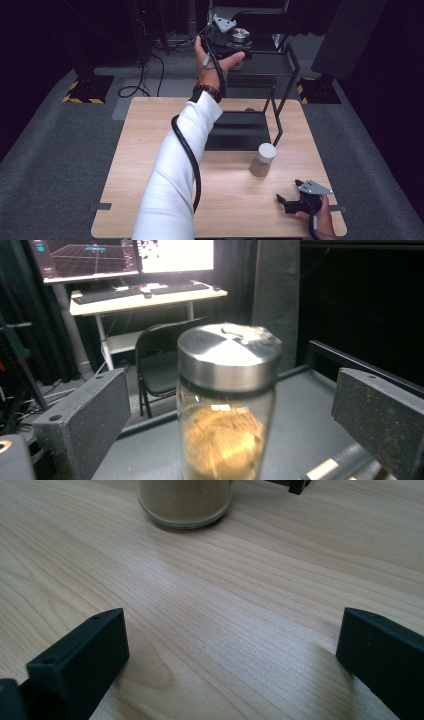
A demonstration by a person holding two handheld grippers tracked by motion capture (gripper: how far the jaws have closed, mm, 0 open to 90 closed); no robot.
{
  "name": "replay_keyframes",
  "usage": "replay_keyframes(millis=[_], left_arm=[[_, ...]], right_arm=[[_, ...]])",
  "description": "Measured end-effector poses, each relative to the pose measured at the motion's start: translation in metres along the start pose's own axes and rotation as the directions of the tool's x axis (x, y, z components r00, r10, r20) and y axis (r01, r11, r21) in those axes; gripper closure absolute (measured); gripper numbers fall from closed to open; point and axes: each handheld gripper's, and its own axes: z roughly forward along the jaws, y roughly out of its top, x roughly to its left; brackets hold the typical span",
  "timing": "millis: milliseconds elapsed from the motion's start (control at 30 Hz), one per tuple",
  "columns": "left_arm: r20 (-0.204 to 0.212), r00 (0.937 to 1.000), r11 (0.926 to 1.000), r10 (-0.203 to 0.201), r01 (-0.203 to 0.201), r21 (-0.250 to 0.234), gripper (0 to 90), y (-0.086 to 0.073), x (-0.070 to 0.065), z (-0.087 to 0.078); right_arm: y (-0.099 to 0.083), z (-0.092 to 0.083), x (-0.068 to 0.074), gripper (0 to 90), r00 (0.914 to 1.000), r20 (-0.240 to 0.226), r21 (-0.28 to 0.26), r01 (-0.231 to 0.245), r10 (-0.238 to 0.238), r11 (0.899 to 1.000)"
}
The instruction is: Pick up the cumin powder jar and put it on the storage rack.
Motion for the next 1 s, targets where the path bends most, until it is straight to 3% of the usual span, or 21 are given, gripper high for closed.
replay_keyframes(millis=[267, 533, 1000], left_arm=[[0.015, 0.9998, 0.9999, 0.014, -0.014, -0.003, 1.9, -0.013, 0.001, -0.026], [0.019, 0.9995, 0.9986, 0.024, -0.023, -0.047, 1.8, -0.035, -0.003, -0.052], [0.047, 0.9972, 0.9978, 0.058, -0.056, -0.034, 1.6, -0.067, -0.009, -0.082]], right_arm=[[0.0, 0.0, 0.0, 0.0, 1.0, 0.0, 0.0, 0.001, -0.001, 1.0], [0.0, 0.0, 0.001, 0.0, 1.0, 0.004, -0.001, 0.001, -0.001, 1.0], [0.0, 0.0, 0.001, 0.0, 1.0, 0.007, -0.002, 0.006, -0.006, 1.0]])
